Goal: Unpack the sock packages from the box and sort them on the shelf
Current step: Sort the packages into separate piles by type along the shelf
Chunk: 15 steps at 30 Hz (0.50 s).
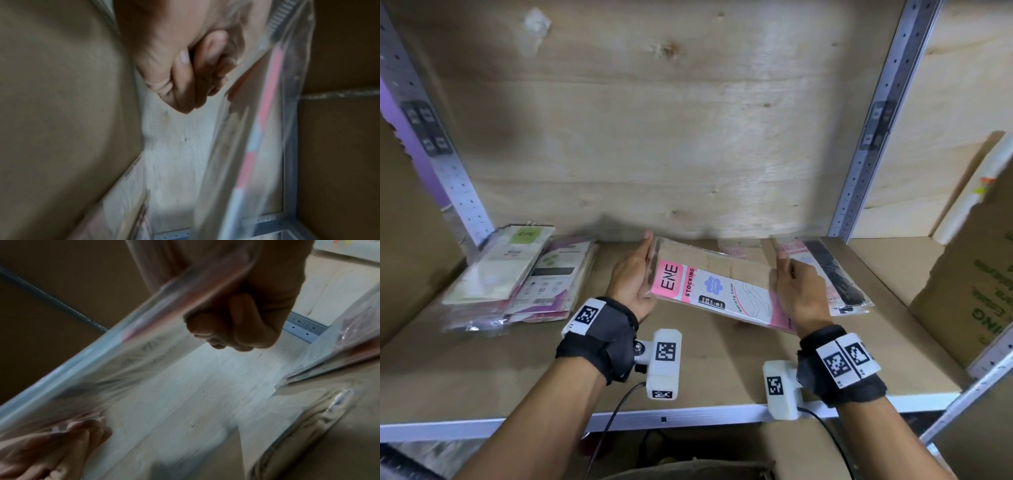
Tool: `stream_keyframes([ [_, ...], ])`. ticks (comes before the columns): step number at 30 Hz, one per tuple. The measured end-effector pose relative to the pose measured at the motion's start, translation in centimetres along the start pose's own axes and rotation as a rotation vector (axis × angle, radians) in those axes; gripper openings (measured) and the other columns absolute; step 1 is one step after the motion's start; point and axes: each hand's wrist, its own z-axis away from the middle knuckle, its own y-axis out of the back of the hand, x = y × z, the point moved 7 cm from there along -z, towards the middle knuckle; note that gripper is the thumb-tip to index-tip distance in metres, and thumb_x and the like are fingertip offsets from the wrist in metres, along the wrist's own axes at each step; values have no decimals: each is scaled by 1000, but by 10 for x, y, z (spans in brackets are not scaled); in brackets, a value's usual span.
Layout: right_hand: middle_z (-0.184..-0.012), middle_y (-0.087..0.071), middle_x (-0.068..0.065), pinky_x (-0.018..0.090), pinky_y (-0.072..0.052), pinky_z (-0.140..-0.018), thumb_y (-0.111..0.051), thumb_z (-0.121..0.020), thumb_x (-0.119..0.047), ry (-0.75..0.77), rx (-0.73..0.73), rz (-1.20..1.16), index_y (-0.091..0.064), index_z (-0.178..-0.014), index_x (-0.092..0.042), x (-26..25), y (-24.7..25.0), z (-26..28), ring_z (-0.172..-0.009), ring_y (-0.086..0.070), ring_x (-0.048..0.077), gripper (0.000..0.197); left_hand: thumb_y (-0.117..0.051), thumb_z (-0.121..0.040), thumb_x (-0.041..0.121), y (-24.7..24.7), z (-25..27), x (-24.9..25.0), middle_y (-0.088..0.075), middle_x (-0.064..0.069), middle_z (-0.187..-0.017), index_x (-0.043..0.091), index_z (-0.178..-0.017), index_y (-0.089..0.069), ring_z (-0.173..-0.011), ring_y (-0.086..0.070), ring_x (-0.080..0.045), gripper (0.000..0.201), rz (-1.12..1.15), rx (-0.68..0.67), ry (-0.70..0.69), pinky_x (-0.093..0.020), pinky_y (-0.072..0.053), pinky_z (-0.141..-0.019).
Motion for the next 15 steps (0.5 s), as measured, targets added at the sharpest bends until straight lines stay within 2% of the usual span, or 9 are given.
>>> stream_keyframes([
  [3, -73, -64, 6, 29, -35, -60, -29, -103, -54, 17, -11, -14, -61, -71, -9, 0, -2, 0, -69, -56, 23, 64, -45, -102, 44, -6, 4, -3, -48, 2, -40, 18, -69, -38, -29, -48, -11, 43, 114, -85, 55, -14, -42, -35],
  [4, -75, -66, 8, 30, -37, -65, -29, -103, -54, 17, -15, -19, -62, -72, -9, 0, -2, 0, -73, -58, 26, 64, -44, -104, 42, -7, 3, -5, -54, 3, -42, 18, -72, -42, -31, -53, -8, 40, 128, -88, 55, -14, -47, -36],
  [6, -75, -66, 8, 31, -38, -68, -28, -103, -54, 17, -19, -25, -62, -71, -10, 0, -2, 0, -76, -59, 28, 64, -46, -103, 41, -3, 0, -7, -67, 8, -55, 22, -85, -57, -46, -65, -4, 28, 59, -46, 33, -18, -56, -46],
  [7, -74, -65, 7, 31, -38, -67, -28, -103, -54, 20, -17, -24, -61, -71, -10, -1, -2, 0, -75, -59, 28, 63, -47, -103, 42, -4, 0, -9, -67, 8, -55, 23, -85, -60, -46, -65, -4, 29, 67, -60, 49, -19, -55, -45],
  [9, -72, -64, 6, 31, -37, -66, -28, -103, -54, 30, -11, -23, -60, -68, -12, -1, 0, 1, -71, -58, 25, 63, -44, -102, 46, -11, 3, -12, -58, 2, -45, 20, -68, -59, -35, -58, -9, 46, 179, -170, 110, -18, -48, -34],
  [10, -70, -64, 5, 31, -36, -65, -29, -103, -54, 36, -8, -24, -59, -66, -13, -1, 0, 1, -69, -58, 22, 63, -45, -101, 49, -11, 3, -12, -59, -2, -49, 17, -67, -60, -39, -60, -14, 49, 174, -190, 120, -21, -48, -36],
  [12, -70, -65, 4, 32, -38, -65, -29, -103, -55, 36, -8, -30, -57, -64, -15, 0, 3, 1, -68, -58, 21, 62, -50, -95, 59, -1, -4, -14, -67, -8, -74, 15, -91, -67, -65, -67, -25, 47, -13, -102, 90, -29, -55, -55],
  [13, -73, -66, 6, 33, -42, -67, -30, -103, -55, 29, -14, -45, -58, -66, -15, 2, 4, 0, -71, -60, 24, 62, -51, -92, 63, 6, -8, -13, -65, -7, -77, 16, -98, -65, -67, -64, -25, 49, -74, -53, 71, -28, -54, -56],
  [15, -83, -70, 11, 37, -47, -74, -34, -102, -55, -14, -35, -112, -63, -75, -10, 8, 4, -2, -79, -64, 29, 60, -48, -89, 69, 18, -12, -12, -54, 1, -66, 16, -91, -63, -53, -52, -16, 56, -34, 10, 76, -22, -48, -46],
])
